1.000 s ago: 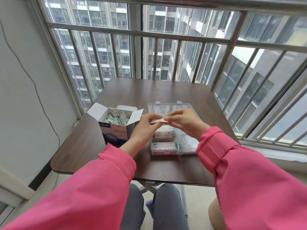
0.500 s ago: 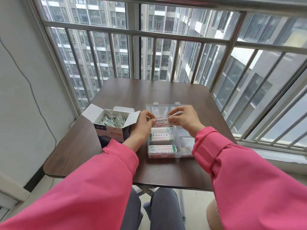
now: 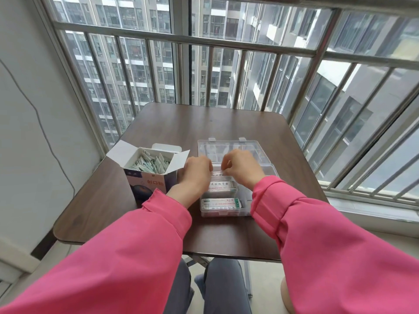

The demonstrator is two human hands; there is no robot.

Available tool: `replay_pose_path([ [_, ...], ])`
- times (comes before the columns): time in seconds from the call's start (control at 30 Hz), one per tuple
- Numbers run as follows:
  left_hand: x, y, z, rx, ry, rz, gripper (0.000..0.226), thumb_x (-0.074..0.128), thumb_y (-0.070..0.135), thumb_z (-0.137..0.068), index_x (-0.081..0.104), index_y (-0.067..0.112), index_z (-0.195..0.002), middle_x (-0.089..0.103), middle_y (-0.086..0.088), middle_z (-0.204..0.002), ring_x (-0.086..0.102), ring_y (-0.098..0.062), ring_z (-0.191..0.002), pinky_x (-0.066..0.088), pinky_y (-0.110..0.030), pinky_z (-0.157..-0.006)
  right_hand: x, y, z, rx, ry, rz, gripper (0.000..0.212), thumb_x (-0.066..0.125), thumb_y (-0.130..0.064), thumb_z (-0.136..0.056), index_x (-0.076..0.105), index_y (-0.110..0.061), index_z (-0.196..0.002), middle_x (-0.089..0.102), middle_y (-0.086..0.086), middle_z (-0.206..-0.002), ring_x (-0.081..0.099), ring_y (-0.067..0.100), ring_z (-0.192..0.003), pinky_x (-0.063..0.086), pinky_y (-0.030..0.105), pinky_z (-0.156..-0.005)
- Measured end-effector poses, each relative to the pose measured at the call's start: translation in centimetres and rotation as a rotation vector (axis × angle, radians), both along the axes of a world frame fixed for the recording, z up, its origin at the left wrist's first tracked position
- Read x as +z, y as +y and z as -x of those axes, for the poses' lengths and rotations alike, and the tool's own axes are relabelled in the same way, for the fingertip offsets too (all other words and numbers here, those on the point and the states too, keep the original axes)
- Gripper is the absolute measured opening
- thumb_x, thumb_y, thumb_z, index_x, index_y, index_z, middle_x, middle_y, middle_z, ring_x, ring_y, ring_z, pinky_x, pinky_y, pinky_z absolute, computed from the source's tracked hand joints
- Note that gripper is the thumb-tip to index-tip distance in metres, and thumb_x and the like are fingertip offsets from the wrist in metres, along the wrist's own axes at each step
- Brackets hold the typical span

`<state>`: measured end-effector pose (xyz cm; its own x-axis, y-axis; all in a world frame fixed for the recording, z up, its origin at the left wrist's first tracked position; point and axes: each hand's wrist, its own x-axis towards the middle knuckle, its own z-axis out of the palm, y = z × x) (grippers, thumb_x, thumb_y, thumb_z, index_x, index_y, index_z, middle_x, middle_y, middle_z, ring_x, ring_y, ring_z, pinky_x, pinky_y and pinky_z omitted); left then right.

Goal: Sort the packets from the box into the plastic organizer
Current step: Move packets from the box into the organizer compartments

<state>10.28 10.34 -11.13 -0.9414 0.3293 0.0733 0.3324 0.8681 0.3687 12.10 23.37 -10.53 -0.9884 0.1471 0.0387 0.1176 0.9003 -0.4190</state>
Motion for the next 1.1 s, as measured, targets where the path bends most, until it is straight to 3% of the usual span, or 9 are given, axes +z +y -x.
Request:
replay_pose_path([
  [0.2,-0.1,-0.2,-0.2,-0.038,0.05,0.105,0.031,0.046,0.008,-0.091,0.067,0.019,-0.111,0.063,-0.012,-0.114,0.052,-0.03,-0.113,0.045,-0.033,-0.09,0.1,-0.1,-0.2,-0.02,-0.024,-0.082,0.014,0.064,-0.009,-0.082,0.072,-0.018,-0.088,0.068,0.007,-0.101,0.062,0.025,-0.098,0.05,0.037,-0.084],
  [0.4,-0.4,-0.4,-0.5,-0.089,0.149,0.164,0.034,0.044,0.005,-0.09,0.066,0.018,-0.112,0.065,-0.006,-0.114,0.051,-0.028,-0.11,0.044,-0.036,-0.086,0.6,-0.1,-1.1,0.003,-0.029,-0.07,0.029,0.046,-0.004,-0.084,0.073,-0.012,-0.092,0.069,0.009,-0.102,0.062,0.028,-0.097,0.05,0.034,-0.079],
  [0.57,-0.2,-0.3,-1.0,-0.104,0.147,0.209,0.032,0.039,0.016,-0.094,0.061,0.02,-0.117,0.063,-0.005,-0.118,0.049,-0.027,-0.114,0.042,-0.035,-0.087,0.9,0.0,-1.7,0.036,-0.085,0.006,0.036,0.039,0.001,-0.088,0.066,-0.009,-0.109,0.067,0.011,-0.112,0.057,0.026,-0.109,0.045,0.035,-0.092],
  [0.7,0.9,-0.1,-2.6,-0.136,0.217,0.233,0.034,0.041,0.024,-0.093,0.053,0.017,-0.124,0.057,-0.007,-0.124,0.046,-0.027,-0.116,0.037,-0.038,-0.088,2.0,0.0,-2.8,-0.02,0.0,0.144,0.036,0.036,0.002,-0.088,0.063,-0.008,-0.11,0.069,0.009,-0.104,0.057,0.022,-0.099,0.04,0.026,-0.079],
  [0.8,1.6,-0.2,-4.2,-0.172,0.241,0.142,0.034,0.043,0.026,-0.092,0.051,0.016,-0.123,0.056,-0.007,-0.12,0.048,-0.027,-0.115,0.038,-0.036,-0.086,2.5,-0.4,-4.2,-0.055,0.091,0.24,0.034,0.039,0.004,-0.085,0.066,-0.004,-0.103,0.07,0.013,-0.098,0.059,0.024,-0.099,0.042,0.028,-0.086],
  [0.9,2.4,-1.1,-5.7,-0.204,0.288,-0.12,0.028,0.044,0.023,-0.091,0.056,0.015,-0.115,0.061,-0.006,-0.111,0.055,-0.027,-0.106,0.041,-0.036,-0.081,3.0,-1.2,-5.7,-0.036,0.144,0.253,0.032,0.041,0.005,-0.084,0.068,-0.002,-0.1,0.071,0.015,-0.099,0.062,0.026,-0.102,0.043,0.036,-0.094],
  [1.03,3.8,-4.0,-6.4,-0.173,0.661,-0.334,0.031,0.039,0.028,-0.083,0.064,0.013,-0.094,0.067,-0.003,-0.087,0.06,-0.026,-0.081,0.045,-0.036,-0.07,4.5,-3.2,-6.8,0.008,0.201,0.224,0.032,0.043,0.003,-0.086,0.068,-0.004,-0.105,0.07,0.01,-0.107,0.062,0.02,-0.103,0.04,0.021,-0.089],
  [1.1,4.1,-6.3,-5.8,-0.084,0.704,-0.321,0.031,0.042,0.024,-0.077,0.064,0.012,-0.096,0.067,-0.005,-0.09,0.06,-0.028,-0.084,0.045,-0.036,-0.07,5.3,-4.7,-6.7,0.059,0.258,0.208,0.029,0.047,-0.001,-0.088,0.067,-0.006,-0.109,0.068,0.007,-0.113,0.06,0.018,-0.107,0.037,0.016,-0.088],
])
